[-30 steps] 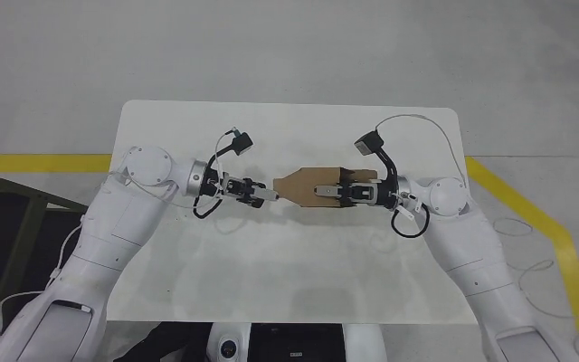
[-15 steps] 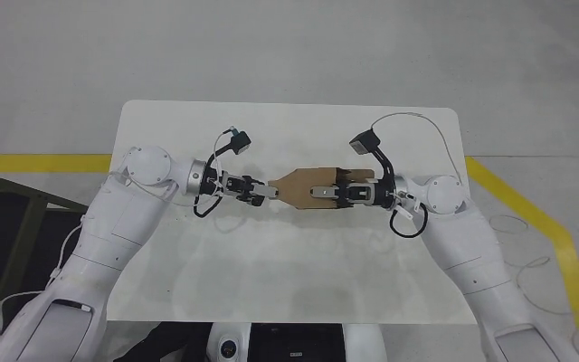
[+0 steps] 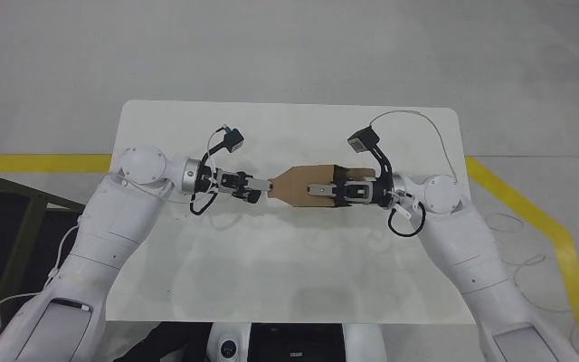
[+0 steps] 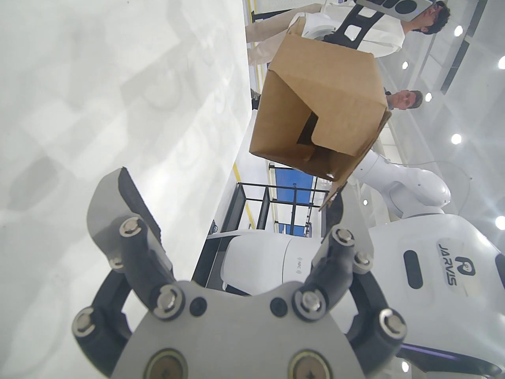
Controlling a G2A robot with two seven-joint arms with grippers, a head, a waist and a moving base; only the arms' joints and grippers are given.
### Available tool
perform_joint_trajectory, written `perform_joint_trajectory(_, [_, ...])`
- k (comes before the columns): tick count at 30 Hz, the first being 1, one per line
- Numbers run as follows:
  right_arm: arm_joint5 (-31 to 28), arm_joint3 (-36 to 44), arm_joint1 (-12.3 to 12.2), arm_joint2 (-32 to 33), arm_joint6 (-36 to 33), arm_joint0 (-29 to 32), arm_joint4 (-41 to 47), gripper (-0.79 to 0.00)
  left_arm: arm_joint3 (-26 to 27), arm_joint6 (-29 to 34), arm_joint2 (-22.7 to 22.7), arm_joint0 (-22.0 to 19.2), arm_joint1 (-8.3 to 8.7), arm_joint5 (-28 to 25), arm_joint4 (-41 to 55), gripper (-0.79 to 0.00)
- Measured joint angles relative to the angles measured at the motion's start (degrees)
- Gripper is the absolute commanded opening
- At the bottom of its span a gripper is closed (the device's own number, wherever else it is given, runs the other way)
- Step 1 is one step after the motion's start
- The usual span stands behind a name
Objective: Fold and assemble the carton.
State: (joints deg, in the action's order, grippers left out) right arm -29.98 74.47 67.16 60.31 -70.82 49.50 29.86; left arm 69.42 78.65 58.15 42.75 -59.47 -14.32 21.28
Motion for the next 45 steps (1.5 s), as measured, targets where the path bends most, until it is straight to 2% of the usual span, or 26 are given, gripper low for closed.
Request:
perform_joint_trajectory(21, [-0.9, 0.7, 0.9, -2.1, -1.4, -0.6, 4.5, -0.785, 0.8, -0.9, -1.2, 0.4, -0.50, -0.7, 1.5, 0.000])
perform_joint_trajectory(45, [-1.1, 0.5, 1.7, -3.4, -1.3, -1.0, 5.7, -0.785, 2.3, -2.0, -2.5, 0.0, -1.37, -1.4, 3.7, 0.000])
